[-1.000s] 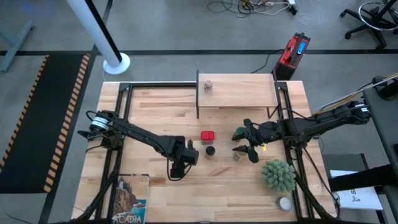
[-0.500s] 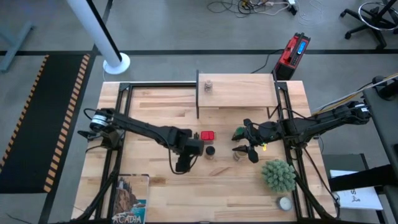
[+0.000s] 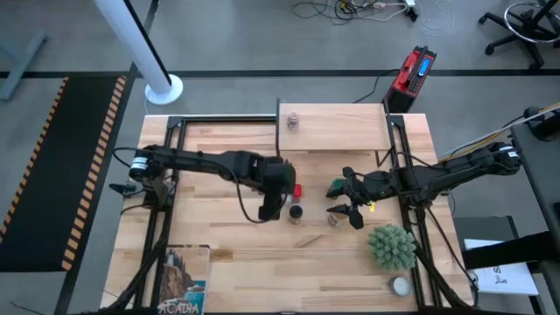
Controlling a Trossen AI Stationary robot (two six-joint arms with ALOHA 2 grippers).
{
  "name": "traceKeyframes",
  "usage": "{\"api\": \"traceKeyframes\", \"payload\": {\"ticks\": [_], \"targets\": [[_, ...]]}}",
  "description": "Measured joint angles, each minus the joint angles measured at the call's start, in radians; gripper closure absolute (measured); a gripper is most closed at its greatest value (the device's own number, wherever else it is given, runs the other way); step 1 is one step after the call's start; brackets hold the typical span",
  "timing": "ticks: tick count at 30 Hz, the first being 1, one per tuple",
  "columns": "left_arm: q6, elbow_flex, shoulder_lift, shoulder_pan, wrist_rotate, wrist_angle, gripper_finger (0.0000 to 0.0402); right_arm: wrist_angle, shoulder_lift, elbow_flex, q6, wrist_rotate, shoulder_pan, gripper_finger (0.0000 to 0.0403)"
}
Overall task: Shelf spices
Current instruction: Put the white seasoning bottle on the shelf aligned with the light brown seasoning bottle
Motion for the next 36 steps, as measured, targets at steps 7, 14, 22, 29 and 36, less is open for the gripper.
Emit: {"api": "traceKeyframes", "payload": {"ticks": [7, 14, 22, 29, 36], "targets": [[0.069, 0.049, 0.002, 0.095, -0.036, -0.003, 0.0213, 0.000, 0.000, 0.000, -0.002, 0.000, 0.000, 0.0199], [0.101, 0.054, 0.003, 0.175, -0.056, 0.060, 0.0212, 0.000, 0.000, 0.000, -0.006, 0.000, 0.000, 0.0199], [0.101, 0.054, 0.003, 0.239, -0.056, 0.162, 0.0212, 0.000, 0.000, 0.000, -0.007, 0.006, 0.000, 0.0199], [0.121, 0.054, 0.003, 0.271, -0.054, 0.213, 0.0212, 0.001, 0.000, 0.000, -0.008, 0.006, 0.000, 0.0199], [0.132, 0.054, 0.005, 0.309, -0.054, 0.255, 0.0212, 0.019, 0.000, -0.001, -0.018, 0.006, 0.000, 0.0199]]}}
